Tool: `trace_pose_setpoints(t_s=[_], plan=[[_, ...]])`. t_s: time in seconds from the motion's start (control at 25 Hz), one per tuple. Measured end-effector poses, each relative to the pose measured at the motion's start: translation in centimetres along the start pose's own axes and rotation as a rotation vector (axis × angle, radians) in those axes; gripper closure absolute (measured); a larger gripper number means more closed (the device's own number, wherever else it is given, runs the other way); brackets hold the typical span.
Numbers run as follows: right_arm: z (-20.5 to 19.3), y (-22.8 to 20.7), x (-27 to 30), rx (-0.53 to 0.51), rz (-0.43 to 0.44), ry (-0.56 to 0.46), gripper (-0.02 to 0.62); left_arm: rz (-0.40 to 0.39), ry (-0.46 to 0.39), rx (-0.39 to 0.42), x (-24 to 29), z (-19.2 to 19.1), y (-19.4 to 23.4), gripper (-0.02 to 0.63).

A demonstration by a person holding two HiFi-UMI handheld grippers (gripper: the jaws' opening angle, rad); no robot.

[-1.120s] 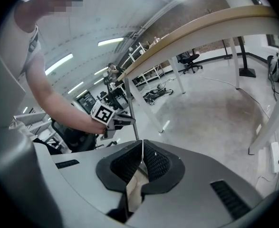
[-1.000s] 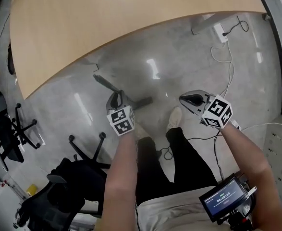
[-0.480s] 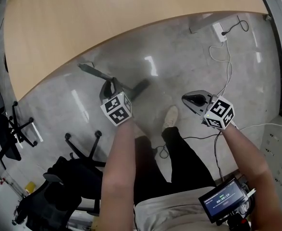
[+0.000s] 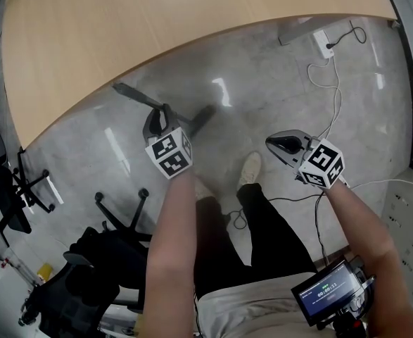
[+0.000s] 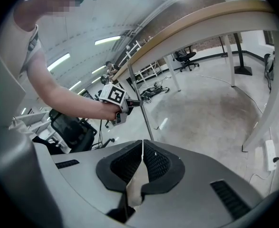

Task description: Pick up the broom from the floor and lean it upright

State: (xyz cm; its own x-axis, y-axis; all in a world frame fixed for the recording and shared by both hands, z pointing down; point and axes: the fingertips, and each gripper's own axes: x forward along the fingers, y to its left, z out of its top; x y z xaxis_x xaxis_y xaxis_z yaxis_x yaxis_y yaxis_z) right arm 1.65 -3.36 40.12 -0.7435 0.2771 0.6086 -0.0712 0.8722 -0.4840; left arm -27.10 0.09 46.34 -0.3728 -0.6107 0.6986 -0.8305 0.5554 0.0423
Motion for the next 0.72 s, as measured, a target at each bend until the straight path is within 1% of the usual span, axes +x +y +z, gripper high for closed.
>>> trace_pose_setpoints(t_s=[0.16, 0.28, 0.44, 0.72], plan=[[0.28, 0.00, 0.23, -0.007, 0.003, 0.000, 0.572, 0.003, -0.006, 0.015, 0.48, 0.24, 0.22, 0.529], [0.37, -0.09, 0.24, -0.011, 0.004, 0.005, 0.572, -0.010, -0.008, 0.030, 0.62, 0.22, 0.28, 0.527], [0.36, -0.20, 0.14, -0.015, 0.002, 0.010, 0.572, -0.017, -0.008, 0.046, 0.60, 0.37, 0.43, 0.478], [0.70, -0.45, -0.36, -0.025, -0.002, 0.003, 0.572, -0.019, 0.001, 0.064, 0.02, 0.31, 0.48, 0.455]])
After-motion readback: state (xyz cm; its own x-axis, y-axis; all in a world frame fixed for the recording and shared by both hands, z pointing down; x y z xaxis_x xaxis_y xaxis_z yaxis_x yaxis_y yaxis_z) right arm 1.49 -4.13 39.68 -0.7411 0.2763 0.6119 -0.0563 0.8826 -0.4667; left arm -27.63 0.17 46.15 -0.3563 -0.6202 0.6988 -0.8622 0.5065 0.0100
